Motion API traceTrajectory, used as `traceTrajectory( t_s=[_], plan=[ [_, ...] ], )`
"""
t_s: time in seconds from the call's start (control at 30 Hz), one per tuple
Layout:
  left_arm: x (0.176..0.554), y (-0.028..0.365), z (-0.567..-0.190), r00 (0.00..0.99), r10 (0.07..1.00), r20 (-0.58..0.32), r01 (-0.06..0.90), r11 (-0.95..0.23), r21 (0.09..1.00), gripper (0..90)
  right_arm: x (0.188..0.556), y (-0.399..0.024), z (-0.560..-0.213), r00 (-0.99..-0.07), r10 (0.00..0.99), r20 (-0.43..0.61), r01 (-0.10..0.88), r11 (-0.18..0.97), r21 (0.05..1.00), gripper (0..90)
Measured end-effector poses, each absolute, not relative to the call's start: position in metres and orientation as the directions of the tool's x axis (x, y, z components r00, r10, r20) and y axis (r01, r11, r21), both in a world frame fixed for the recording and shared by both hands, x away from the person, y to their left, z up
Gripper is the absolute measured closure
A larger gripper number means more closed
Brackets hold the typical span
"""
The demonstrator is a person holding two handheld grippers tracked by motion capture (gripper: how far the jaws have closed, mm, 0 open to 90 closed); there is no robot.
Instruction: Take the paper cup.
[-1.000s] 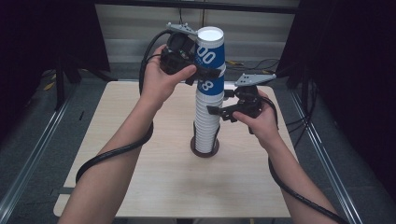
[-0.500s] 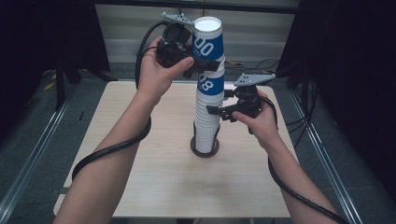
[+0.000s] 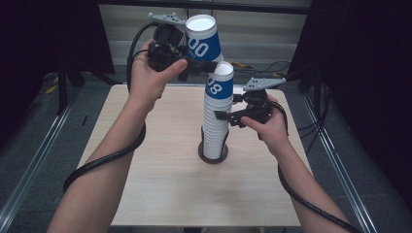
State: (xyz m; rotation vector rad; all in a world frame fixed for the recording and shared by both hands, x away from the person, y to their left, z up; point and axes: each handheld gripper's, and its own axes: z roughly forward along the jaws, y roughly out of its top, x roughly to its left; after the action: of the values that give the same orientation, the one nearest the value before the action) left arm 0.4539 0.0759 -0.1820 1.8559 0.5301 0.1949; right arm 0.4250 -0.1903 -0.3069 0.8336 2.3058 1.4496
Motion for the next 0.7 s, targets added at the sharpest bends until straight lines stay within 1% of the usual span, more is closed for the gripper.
traceTrajectory(
  t_s=[0.13,0.17,0.4,0.5,0.57,0.7],
  plan=[
    [0.451,0.089,-0.191,0.878,0.461,-0.130,0.273,-0.258,0.927,17.7,0.425,-0.191,-0.308,-0.788,0.613,0.047,0.315,0.337,0.887,16.0],
    [0.451,0.095,-0.198,0.872,0.471,-0.132,0.281,-0.261,0.924,17.7,0.425,-0.191,-0.308,-0.788,0.614,0.048,0.318,0.338,0.886,16.3],
    [0.451,0.109,-0.220,0.861,0.490,-0.137,0.296,-0.264,0.918,17.7,0.424,-0.192,-0.309,-0.789,0.612,0.048,0.314,0.336,0.888,16.3],
    [0.450,0.114,-0.230,0.857,0.494,-0.143,0.305,-0.263,0.915,17.7,0.423,-0.192,-0.310,-0.794,0.606,0.045,0.307,0.337,0.890,14.1],
    [0.449,0.119,-0.239,0.853,0.500,-0.151,0.313,-0.259,0.914,17.7,0.421,-0.192,-0.311,-0.794,0.608,0.020,0.301,0.363,0.882,12.9],
    [0.447,0.125,-0.250,0.847,0.508,-0.155,0.321,-0.258,0.911,17.7,0.419,-0.193,-0.314,-0.796,0.606,0.018,0.298,0.366,0.882,12.8]
  ],
)
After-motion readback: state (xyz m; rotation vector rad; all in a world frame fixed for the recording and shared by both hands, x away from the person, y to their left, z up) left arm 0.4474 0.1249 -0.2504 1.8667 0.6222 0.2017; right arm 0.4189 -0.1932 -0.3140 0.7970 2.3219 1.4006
